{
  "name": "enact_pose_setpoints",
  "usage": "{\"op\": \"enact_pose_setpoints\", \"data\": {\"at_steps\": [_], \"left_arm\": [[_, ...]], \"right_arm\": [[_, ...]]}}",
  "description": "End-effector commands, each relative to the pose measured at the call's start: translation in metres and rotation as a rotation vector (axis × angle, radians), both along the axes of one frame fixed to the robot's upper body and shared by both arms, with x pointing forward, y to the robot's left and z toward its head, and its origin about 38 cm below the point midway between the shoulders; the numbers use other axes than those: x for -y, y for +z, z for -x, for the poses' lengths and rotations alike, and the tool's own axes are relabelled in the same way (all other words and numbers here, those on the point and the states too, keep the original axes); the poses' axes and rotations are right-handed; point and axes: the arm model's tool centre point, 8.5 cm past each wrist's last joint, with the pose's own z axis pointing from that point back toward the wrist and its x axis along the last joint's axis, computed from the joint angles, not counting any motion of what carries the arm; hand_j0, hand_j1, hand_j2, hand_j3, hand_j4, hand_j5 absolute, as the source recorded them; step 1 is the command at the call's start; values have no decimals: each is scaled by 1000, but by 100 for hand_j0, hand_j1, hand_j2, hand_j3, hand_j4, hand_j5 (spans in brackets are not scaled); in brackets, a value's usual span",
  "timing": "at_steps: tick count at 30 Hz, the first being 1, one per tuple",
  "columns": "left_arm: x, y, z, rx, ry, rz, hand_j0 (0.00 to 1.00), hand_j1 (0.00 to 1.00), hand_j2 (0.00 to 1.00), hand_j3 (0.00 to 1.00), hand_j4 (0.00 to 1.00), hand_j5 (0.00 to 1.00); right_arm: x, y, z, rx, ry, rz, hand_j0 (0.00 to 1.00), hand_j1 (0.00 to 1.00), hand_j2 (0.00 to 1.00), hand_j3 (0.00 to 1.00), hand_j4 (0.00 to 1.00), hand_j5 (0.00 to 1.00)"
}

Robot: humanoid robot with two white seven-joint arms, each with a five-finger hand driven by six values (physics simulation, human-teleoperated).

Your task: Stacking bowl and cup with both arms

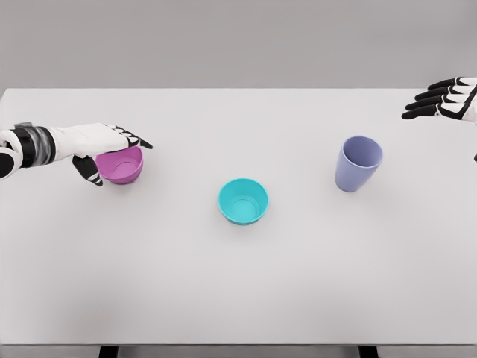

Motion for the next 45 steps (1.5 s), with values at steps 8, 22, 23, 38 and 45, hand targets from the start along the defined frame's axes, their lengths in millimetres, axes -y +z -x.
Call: {"op": "enact_pose_setpoints", "data": {"at_steps": [8, 22, 23, 38, 45], "left_arm": [[0, -7, -5, -7, 14, -2, 100, 100, 100, 100, 100, 100], [2, -8, -6, -10, 14, 2, 100, 100, 100, 100, 100, 100], [2, -8, -6, -10, 14, 2, 100, 100, 100, 100, 100, 100], [5, -11, -5, -16, 11, 3, 83, 83, 83, 83, 83, 83], [4, -11, -5, -17, 11, 2, 78, 78, 78, 78, 78, 78]], "right_arm": [[0, 1, 0, -2, -3, -3, 100, 100, 100, 100, 100, 100], [1, -1, 0, -8, -3, -3, 100, 100, 100, 100, 100, 100], [1, -1, 0, -6, -3, -3, 100, 100, 100, 100, 100, 100], [4, -1, 2, -17, -12, 16, 100, 100, 100, 100, 100, 100], [4, -13, 3, -50, -13, 13, 100, 100, 100, 100, 100, 100]]}}
